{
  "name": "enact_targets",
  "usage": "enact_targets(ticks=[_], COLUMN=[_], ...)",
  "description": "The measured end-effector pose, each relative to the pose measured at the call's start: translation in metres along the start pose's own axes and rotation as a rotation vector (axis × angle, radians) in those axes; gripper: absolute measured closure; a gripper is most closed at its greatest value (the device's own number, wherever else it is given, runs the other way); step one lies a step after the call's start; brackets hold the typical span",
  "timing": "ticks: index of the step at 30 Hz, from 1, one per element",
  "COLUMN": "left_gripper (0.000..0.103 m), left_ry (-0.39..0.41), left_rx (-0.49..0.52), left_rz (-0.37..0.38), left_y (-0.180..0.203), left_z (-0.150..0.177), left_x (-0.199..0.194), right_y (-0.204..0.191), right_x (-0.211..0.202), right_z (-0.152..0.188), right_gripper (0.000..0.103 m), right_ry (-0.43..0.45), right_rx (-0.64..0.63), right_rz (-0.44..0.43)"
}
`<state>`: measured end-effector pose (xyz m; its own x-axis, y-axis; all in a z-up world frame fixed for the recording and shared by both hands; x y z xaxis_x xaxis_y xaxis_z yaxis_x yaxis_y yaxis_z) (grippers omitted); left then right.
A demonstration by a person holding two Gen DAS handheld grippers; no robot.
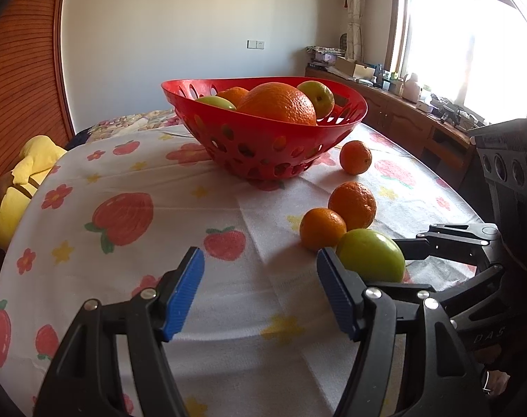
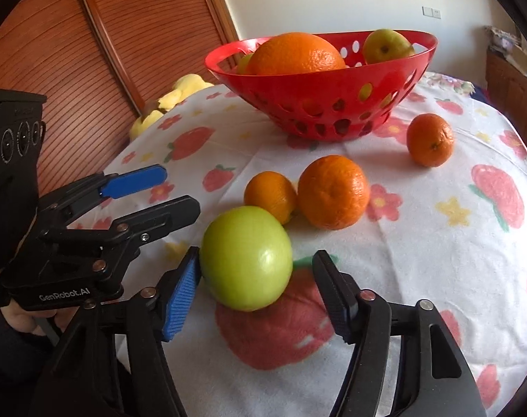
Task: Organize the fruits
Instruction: 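Close the right tool on the green apple while the left tool approaches a tangerine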
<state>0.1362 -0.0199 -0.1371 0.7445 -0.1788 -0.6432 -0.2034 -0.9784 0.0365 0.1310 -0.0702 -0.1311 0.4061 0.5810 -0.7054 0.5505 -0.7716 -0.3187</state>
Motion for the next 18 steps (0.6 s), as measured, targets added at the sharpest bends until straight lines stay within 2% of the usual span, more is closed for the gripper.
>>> enact_targets(ticks=[2, 8, 14, 18], left_gripper=[0.035, 0.035, 0.035, 0.035], left_ry=[-0.002, -0.009, -0.011, -0.041], left_rx=[0.001, 0.015, 0.031, 0.058], left_rz=[0.000, 0.000, 0.010, 0.021], left_y=[0.000, 0.003, 0.009, 0.019], left_z=[0.000, 0.001, -0.004, -0.009], left_x=[0.001, 0.002, 0.003, 0.011], right_y=[-0.003, -0.006, 0.000, 0.010], right_x=[0.000, -0.002, -0.015, -0.031], right_z=[0.000, 0.002, 0.001, -0.003], right_gripper=[0.051, 0.051, 0.051, 0.051], right_ry=[0.007, 0.023, 0.051, 0.087], right_rx=[-0.005, -0.020, -0.020, -0.018], right_rz=[-0.013, -0.009, 0.040, 0.082])
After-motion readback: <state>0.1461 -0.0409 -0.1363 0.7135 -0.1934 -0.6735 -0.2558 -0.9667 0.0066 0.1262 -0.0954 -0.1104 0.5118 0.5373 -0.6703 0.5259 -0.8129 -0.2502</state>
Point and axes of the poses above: each gripper's, at about its wrist camera, not at the fingertips, and x roughly the way its jaws point, y to its right, z to its underside, the point moved 3 cm from there along x, roughly the way its jaws point, and after that the axes turned 5 degrees about -z, right-handed, at the moved point
